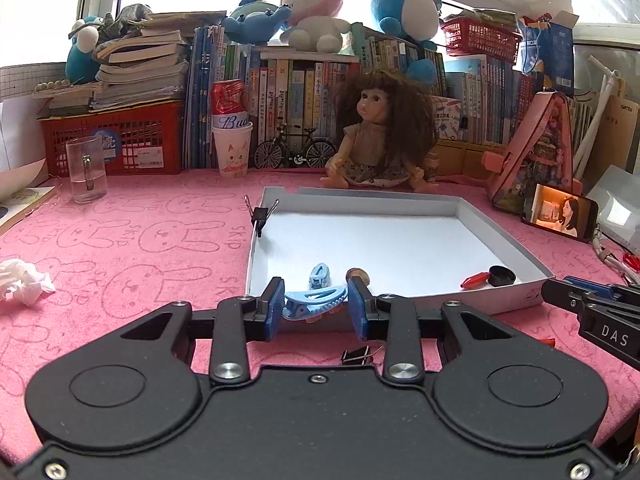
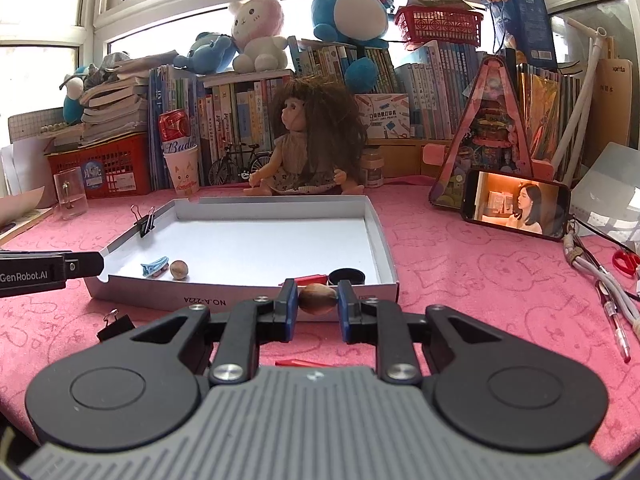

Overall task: Organize rigid objects
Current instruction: 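Carry the claw clip and brown nut over the white box with both tools, then open both tools to drop the claw clip and nut into the box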

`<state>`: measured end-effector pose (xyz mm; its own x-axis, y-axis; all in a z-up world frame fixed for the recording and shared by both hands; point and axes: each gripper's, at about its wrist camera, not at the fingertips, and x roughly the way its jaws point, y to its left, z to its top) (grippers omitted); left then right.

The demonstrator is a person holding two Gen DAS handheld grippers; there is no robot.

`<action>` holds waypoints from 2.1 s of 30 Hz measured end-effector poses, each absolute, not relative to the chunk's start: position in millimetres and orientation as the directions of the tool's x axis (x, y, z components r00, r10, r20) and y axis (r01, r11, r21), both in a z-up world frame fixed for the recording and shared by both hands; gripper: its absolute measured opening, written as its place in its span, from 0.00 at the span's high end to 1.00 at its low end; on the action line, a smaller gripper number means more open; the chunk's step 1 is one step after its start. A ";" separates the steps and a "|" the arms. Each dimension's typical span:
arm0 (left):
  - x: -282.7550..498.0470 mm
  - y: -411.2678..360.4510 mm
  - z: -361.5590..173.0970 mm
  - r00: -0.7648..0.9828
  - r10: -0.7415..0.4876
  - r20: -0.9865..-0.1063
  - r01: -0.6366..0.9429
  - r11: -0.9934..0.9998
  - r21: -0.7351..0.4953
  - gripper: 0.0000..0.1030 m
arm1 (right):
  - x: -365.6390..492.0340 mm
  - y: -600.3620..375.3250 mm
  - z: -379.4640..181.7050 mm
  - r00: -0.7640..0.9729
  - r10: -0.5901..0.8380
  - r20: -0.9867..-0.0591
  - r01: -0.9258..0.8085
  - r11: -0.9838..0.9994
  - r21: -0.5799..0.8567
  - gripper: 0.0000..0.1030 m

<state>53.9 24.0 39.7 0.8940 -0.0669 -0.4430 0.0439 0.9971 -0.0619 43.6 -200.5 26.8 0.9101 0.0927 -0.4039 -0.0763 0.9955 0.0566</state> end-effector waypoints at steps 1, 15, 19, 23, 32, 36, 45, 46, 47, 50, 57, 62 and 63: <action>57.1 22.9 41.1 0.894 -0.073 -0.441 0.051 0.997 -0.062 0.68 | 47.1 -200.5 27.7 0.909 0.098 -0.405 -0.079 0.995 0.063 0.76; 103.4 -4.1 43.3 0.856 -0.213 -0.471 0.184 0.977 -0.108 0.68 | 84.9 -199.3 32.3 0.897 0.133 -0.421 -0.106 0.991 0.087 0.76; 117.0 -15.6 38.1 0.840 -0.241 -0.487 0.212 0.971 -0.115 0.68 | 103.0 -209.4 33.4 0.867 0.160 -0.472 -0.106 0.985 0.138 0.76; 133.9 -25.8 32.0 0.821 -0.258 -0.509 0.228 0.966 -0.122 0.68 | 120.9 -214.1 34.2 0.840 0.199 -0.505 -0.119 0.975 0.185 0.75; 164.7 -36.5 13.6 0.779 -0.241 -0.579 0.223 0.969 -0.104 0.68 | 150.7 -216.3 31.1 0.788 0.294 -0.542 -0.136 0.940 0.312 0.75; 170.0 -34.3 8.7 0.764 -0.223 -0.605 0.212 0.973 -0.092 0.68 | 162.2 -208.8 25.6 0.756 0.316 -0.574 -0.152 0.937 0.315 0.75; 174.5 -23.0 5.3 0.772 -0.178 -0.610 0.174 0.982 -0.066 0.68 | 180.5 -198.2 19.9 0.693 0.333 -0.640 -0.156 0.935 0.318 0.74; 174.6 -22.1 5.4 0.774 -0.172 -0.610 0.168 0.984 -0.064 0.68 | 181.2 -197.2 19.3 0.689 0.330 -0.645 -0.157 0.937 0.313 0.74; 175.1 -21.1 5.2 0.774 -0.168 -0.611 0.164 0.984 -0.062 0.68 | 181.5 -196.5 18.9 0.687 0.327 -0.648 -0.156 0.938 0.309 0.73; 174.9 -20.0 5.0 0.775 -0.166 -0.609 0.165 0.985 -0.059 0.68 | 182.0 -195.7 17.9 0.681 0.327 -0.655 -0.158 0.939 0.305 0.72; 173.3 -19.8 6.5 0.777 -0.167 -0.607 0.160 0.985 -0.065 0.66 | 179.8 -195.6 18.1 0.690 0.330 -0.644 -0.158 0.937 0.311 0.71; 166.0 -16.7 14.0 0.787 -0.178 -0.590 0.162 0.984 -0.080 0.57 | 171.9 -203.3 27.1 0.726 0.325 -0.606 -0.160 0.937 0.311 0.51; 163.9 -15.8 16.0 0.790 -0.181 -0.586 0.163 0.983 -0.083 0.54 | 169.4 -205.3 29.6 0.736 0.322 -0.596 -0.160 0.938 0.308 0.50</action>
